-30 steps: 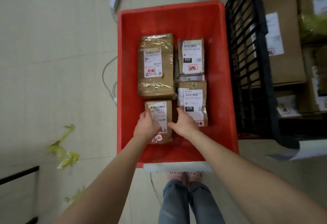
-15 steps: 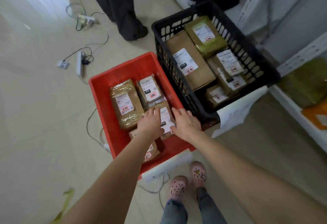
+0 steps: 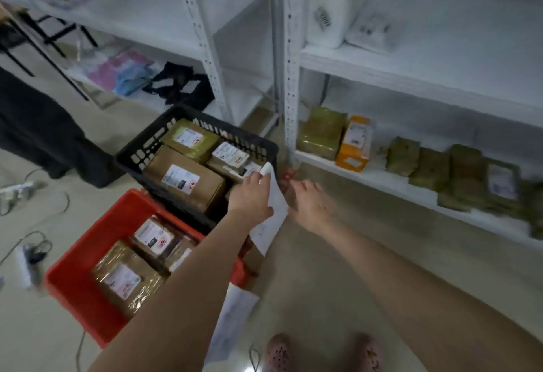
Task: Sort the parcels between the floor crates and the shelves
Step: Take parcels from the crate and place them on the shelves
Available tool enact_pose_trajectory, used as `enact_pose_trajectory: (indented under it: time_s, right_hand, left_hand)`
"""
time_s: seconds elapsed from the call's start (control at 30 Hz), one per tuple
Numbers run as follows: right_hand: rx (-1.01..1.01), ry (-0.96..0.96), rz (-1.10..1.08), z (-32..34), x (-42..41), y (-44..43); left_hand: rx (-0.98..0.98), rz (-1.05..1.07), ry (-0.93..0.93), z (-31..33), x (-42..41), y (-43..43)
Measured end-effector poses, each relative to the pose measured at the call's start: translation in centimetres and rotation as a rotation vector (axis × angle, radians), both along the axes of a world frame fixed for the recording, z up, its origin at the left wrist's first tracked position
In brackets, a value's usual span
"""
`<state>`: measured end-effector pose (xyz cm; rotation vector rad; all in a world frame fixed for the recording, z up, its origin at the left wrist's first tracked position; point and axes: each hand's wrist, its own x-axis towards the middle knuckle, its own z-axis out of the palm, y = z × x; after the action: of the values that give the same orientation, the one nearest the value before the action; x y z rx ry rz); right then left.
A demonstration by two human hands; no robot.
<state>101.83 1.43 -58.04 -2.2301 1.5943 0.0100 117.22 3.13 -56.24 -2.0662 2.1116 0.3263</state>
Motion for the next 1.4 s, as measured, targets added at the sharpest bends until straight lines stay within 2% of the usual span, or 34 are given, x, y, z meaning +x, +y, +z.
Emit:
enact_pose_trajectory:
  time_s: [0.4, 0.67, 0.93, 1.1, 1.3, 1.4]
  right_hand:
    - [-0.163, 0.075, -0.386, 8.6, -28.9, -2.9]
    - [-0.265, 0.082, -0.493, 13.1, -40.2, -4.5]
    - [-0.302, 0.088, -0.475, 15.2, -40.4, -9.8]
    - [-0.274, 0.067, -0.463, 15.4, -36.2, -16.2]
    - [-0.182, -0.004, -0.446, 14.2, -29.9, -25.0]
    - [-0.157, -0.048, -0.439, 13.1, -27.6, -28.2]
  left_hand:
    - [-0.120, -0.380, 0.012, 8.7, -29.1, -8.5]
    - [-0.223, -0.500, 0.070, 13.1, -40.5, -11.6]
    - [-0.283, -0.492, 0.020, 15.0, -39.8, -16.6]
    - [-0.305, -0.421, 0.050, 14.5, -35.4, -22.7]
    - [-0.235, -0.248, 0.142, 13.2, -29.0, -32.5]
    - [-0.209, -0.169, 0.128, 12.6, -26.5, -37.0]
